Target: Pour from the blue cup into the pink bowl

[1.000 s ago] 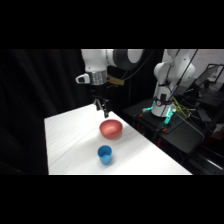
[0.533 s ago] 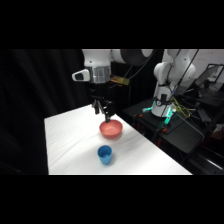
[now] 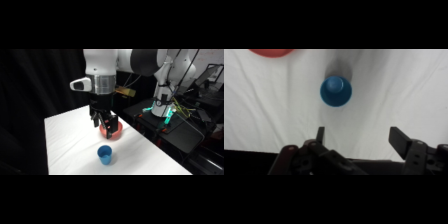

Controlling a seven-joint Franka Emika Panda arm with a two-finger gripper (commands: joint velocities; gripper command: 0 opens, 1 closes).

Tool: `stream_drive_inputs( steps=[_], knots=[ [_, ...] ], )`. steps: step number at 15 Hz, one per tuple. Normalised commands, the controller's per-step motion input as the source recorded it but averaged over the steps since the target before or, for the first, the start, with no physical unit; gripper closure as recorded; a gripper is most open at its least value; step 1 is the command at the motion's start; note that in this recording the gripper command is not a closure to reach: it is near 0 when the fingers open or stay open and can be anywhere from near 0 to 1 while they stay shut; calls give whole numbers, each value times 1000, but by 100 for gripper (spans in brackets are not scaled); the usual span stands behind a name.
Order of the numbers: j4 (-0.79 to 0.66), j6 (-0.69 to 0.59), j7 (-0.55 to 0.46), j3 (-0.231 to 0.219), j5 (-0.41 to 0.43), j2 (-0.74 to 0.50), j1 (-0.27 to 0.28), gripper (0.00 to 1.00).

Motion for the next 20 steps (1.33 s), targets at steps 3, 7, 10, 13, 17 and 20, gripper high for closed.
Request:
stream_drive_inputs(
  steps=[3, 7, 10, 13, 17, 20],
  knots=[
    [165, 201, 205, -19, -177, 282, 102, 0],
    [177, 122, 173, -32, -141, 264, 114, 0],
    [187, 84, 147, -54, -137, 250, 118, 0],
    [217, 113, 141, -109, -176, 309, 116, 0],
    [238, 94, 77, -111, -122, 295, 82, 0],
    [258, 76, 69, -122, -113, 247, 68, 0]
  ],
)
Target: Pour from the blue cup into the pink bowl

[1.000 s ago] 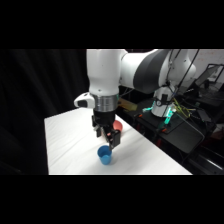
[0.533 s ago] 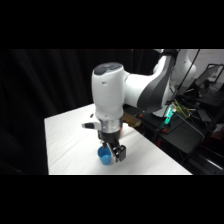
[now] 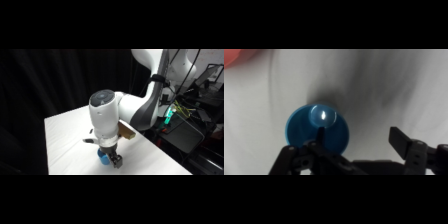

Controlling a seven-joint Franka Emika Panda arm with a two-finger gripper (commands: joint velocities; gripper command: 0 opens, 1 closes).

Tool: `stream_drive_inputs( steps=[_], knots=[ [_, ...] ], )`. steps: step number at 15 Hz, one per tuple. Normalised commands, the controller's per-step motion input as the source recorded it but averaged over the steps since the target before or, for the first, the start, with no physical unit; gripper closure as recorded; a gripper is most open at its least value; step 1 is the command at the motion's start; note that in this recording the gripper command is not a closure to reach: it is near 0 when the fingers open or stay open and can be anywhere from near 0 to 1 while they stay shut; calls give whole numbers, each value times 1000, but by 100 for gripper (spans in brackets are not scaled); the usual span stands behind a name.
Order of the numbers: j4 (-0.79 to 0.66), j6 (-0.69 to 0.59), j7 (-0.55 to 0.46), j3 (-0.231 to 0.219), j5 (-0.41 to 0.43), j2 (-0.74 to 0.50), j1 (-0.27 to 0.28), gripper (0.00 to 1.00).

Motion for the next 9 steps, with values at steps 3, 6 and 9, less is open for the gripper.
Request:
stream_drive_inputs(
  steps=[3, 6, 9],
  knots=[
    [236, 26, 27, -66, -38, 182, 23, 0],
    [166, -2, 6, -18, 12, 93, 7, 100],
    [100, -27, 22, -28, 7, -7, 14, 100]
  ],
)
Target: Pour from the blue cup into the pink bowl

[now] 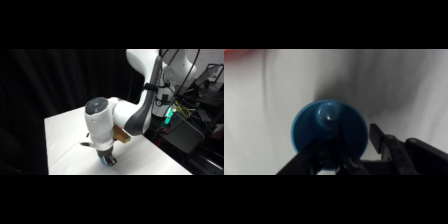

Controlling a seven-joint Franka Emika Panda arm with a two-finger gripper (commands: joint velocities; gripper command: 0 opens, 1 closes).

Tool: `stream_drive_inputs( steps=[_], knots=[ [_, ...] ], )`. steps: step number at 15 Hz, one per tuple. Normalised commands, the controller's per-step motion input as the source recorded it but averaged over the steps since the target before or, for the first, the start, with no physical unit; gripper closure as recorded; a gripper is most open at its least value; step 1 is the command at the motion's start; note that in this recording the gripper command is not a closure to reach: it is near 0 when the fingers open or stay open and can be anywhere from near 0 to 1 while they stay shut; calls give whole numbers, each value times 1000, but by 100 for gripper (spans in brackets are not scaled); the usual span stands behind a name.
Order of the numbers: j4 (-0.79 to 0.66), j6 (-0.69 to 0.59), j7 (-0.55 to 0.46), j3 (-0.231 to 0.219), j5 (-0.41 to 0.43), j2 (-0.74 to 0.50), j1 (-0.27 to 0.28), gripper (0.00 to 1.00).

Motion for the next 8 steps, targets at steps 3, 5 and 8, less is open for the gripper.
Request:
stream_drive_inputs(
  steps=[3, 5, 8],
  knots=[
    [40, -68, 34, -43, -9, -82, 20, 62],
    [-17, -153, 45, -65, -49, -184, 32, 8],
    [-63, -295, 81, -72, -45, -354, 15, 8]
  ],
)
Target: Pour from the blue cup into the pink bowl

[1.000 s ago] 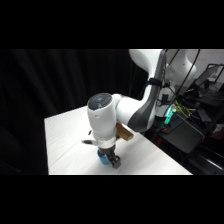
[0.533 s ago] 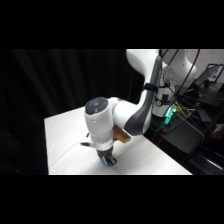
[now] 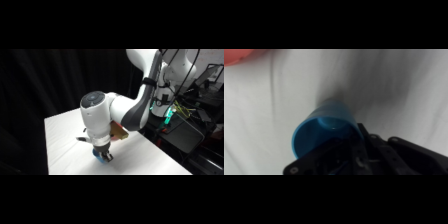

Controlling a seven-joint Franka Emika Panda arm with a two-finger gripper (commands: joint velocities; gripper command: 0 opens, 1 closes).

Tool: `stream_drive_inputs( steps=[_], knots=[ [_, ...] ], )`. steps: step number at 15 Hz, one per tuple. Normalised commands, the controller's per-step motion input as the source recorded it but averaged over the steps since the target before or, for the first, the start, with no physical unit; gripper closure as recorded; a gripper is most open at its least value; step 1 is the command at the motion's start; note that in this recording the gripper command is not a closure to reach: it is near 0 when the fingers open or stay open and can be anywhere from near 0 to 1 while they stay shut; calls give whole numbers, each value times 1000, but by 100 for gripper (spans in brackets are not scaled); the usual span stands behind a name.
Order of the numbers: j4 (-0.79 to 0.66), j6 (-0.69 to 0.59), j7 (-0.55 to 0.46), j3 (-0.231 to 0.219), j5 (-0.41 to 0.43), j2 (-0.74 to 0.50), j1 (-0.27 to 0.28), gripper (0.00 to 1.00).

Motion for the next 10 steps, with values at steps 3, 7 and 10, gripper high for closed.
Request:
stream_drive_inputs(
  steps=[3, 7, 10],
  knots=[
    [-118, -431, 24, -14, 38, -538, -85, 9],
    [-283, -304, -145, 70, 207, -633, -211, 9],
    [-445, -191, -422, 107, 474, -611, -317, 9]
  ],
)
